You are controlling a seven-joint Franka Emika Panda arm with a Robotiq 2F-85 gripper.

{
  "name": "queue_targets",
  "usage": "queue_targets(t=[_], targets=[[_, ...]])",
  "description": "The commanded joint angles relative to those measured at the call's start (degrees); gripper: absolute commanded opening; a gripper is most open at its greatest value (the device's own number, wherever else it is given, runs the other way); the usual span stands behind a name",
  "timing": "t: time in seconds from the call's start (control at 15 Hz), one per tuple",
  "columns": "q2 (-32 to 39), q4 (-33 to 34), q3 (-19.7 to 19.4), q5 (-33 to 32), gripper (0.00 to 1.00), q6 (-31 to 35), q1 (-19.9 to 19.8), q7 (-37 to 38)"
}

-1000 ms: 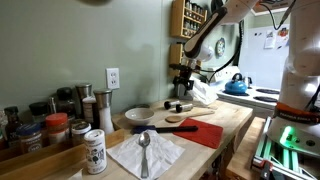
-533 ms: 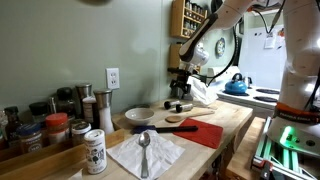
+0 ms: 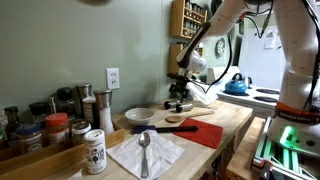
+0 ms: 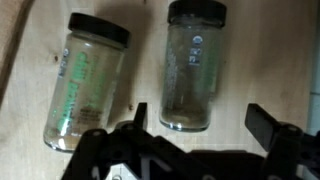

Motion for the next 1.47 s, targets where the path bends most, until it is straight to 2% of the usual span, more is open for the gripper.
queue_targets(t=[0.0,0.07,0.13,0.27,0.53,0.6,0.93,1.07,1.13,1.2,1.27,1.4], targets=[[2.6,1.2,1.6,4.0,1.0,2.1,-1.6,-3.4],[2.8,1.2,1.8,4.8,0.98,2.3,-1.8,-4.2],[3.1,1.3,1.9,5.5,0.92,2.2,-2.0,-4.9],[3.4,1.4,2.2,7.0,0.66,1.8,-2.3,-6.6],[3.3,1.4,2.7,11.6,0.35,1.2,-3.0,-10.8],[2.9,0.9,1.3,10.2,0.28,0.9,-1.7,-9.4],[-2.3,-1.5,-2.4,2.9,0.28,-1.5,3.1,-0.9],[-4.6,-2.4,-4.9,-4.6,0.28,-3.1,6.2,7.3],[-5.5,-3.3,-10.3,-9.0,0.28,-3.7,11.3,12.1],[-6.5,-3.4,-12.1,-13.3,0.28,-5.0,13.2,16.6],[-6.8,-3.5,-17.2,-17.7,0.28,-6.1,17.8,21.1],[-7.4,-2.5,-22.5,-26.7,0.28,-9.4,23.0,30.0]])
